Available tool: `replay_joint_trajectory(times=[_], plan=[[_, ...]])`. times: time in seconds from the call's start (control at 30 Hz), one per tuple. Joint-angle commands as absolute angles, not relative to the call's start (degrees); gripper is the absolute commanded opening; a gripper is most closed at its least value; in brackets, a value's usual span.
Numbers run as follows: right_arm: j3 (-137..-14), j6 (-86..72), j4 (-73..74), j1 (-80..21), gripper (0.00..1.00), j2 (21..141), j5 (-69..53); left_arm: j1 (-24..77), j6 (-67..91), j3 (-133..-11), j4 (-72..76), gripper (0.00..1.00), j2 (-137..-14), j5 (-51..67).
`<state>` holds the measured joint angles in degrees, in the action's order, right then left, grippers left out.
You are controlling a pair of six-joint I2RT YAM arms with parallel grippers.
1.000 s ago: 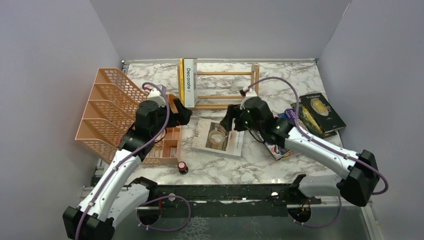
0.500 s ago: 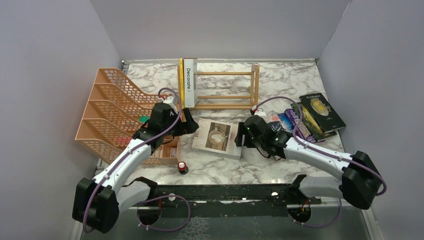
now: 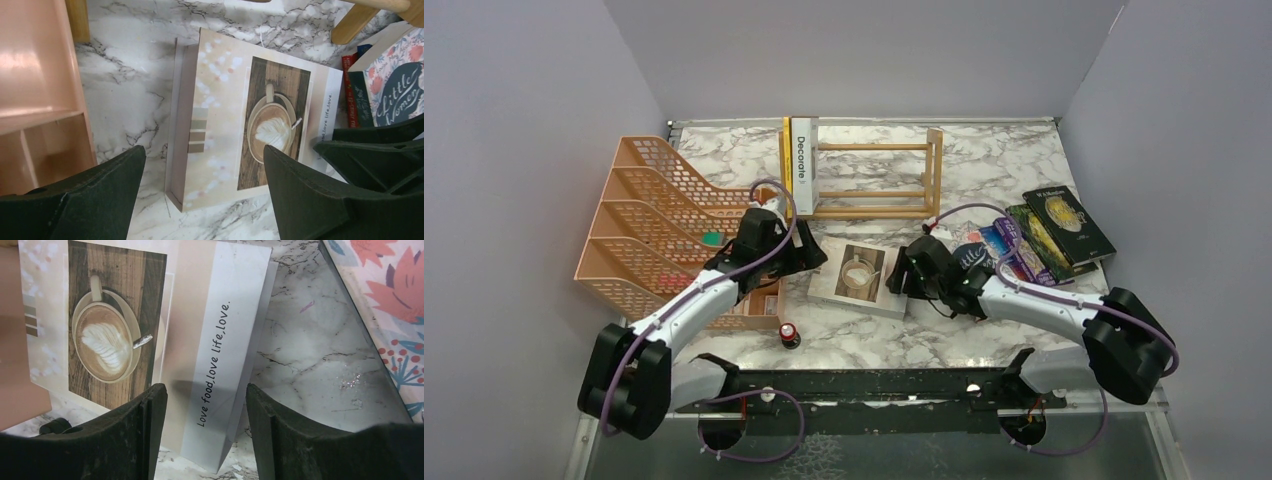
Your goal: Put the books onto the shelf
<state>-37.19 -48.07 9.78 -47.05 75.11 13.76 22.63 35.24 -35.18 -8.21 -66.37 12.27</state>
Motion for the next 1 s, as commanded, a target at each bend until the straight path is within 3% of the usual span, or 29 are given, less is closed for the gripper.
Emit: replay_joint_trajectory(times=[0.0,0.27,0.5,0.77,0.9,0.97], plan=[[-35.0,-52.0,5.5,-47.4,0.63,75.1,12.8,23.9,37.0,-34.3,-4.5,0.86,-70.0,12.9],[-33.7,-48.3,0.7,-47.4,0.53,74.4,5.3,26.0,37.7,-35.2,-2.4,0.69,-76.3,15.5],[-32.1,-47.4,-1.8,-47.3,0.46,69.1,1.7,27.3,37.6,-36.6,-2.8,0.64,-78.0,15.9],[-37.2,-50.7,7.9,-47.2,0.25,67.8,4.8,28.1,37.8,-36.0,-2.9,0.63,-76.9,14.3],[-37.9,-52.7,10.8,-46.8,0.01,69.0,6.2,28.1,38.0,-36.2,-3.8,0.63,-74.9,13.4],[-37.4,-53.4,11.0,-46.6,0.01,68.6,7.3,28.2,38.0,-36.5,-4.8,0.65,-72.6,13.1]])
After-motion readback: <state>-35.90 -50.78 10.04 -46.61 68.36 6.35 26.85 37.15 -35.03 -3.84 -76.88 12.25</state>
